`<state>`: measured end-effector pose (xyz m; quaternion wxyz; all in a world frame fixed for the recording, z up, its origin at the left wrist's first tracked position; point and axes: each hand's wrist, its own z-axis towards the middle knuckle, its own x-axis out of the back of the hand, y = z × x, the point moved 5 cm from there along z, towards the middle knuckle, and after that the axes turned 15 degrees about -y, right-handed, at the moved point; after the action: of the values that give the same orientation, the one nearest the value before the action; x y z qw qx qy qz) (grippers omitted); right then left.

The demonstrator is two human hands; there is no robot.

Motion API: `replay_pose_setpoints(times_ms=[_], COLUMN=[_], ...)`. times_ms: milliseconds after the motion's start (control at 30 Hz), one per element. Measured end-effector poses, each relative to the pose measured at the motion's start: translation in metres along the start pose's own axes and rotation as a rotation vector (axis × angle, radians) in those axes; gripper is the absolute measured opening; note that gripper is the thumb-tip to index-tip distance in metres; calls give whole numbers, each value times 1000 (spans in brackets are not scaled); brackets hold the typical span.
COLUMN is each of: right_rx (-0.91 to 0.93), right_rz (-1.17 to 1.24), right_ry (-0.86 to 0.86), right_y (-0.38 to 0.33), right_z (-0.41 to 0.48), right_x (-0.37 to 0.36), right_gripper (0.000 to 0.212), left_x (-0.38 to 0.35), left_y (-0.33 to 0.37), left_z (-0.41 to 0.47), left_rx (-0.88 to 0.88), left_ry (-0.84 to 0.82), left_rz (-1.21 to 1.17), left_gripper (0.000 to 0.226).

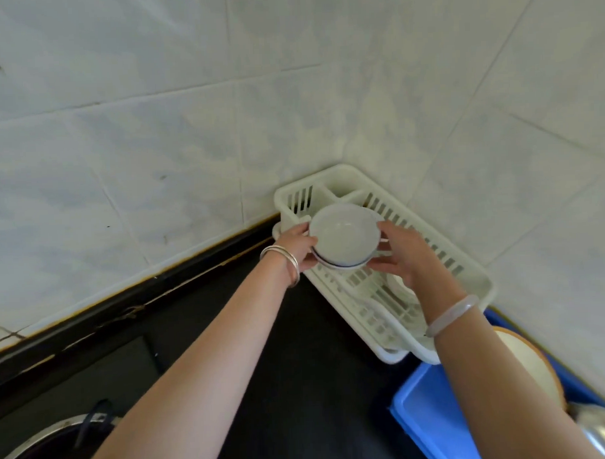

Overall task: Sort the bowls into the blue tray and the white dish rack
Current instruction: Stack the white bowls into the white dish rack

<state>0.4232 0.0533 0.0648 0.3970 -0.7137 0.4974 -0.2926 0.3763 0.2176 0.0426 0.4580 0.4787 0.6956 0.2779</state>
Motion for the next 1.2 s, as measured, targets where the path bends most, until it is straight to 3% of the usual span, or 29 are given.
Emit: replay_pose_setpoints(times_ms=[267, 533, 900, 1200], right_rx=[-96, -147, -166, -210], right_rz=[246, 389, 380, 196], right_ry=[69, 103, 67, 89], right_y=[48, 89, 114, 116], right_z=[11, 27, 33, 38], right_x=[49, 50, 46, 45], right_gripper=[41, 38, 26, 26], left_x=[-43, -40, -43, -36], left_y=[-20, -39, -41, -49], left_z=[64, 99, 124, 141], left_rx=[219, 386, 486, 474], left_ry=[-175, -234, -326, -238], left_rz=[381, 624, 1088, 1120], left_gripper=[51, 55, 63, 43])
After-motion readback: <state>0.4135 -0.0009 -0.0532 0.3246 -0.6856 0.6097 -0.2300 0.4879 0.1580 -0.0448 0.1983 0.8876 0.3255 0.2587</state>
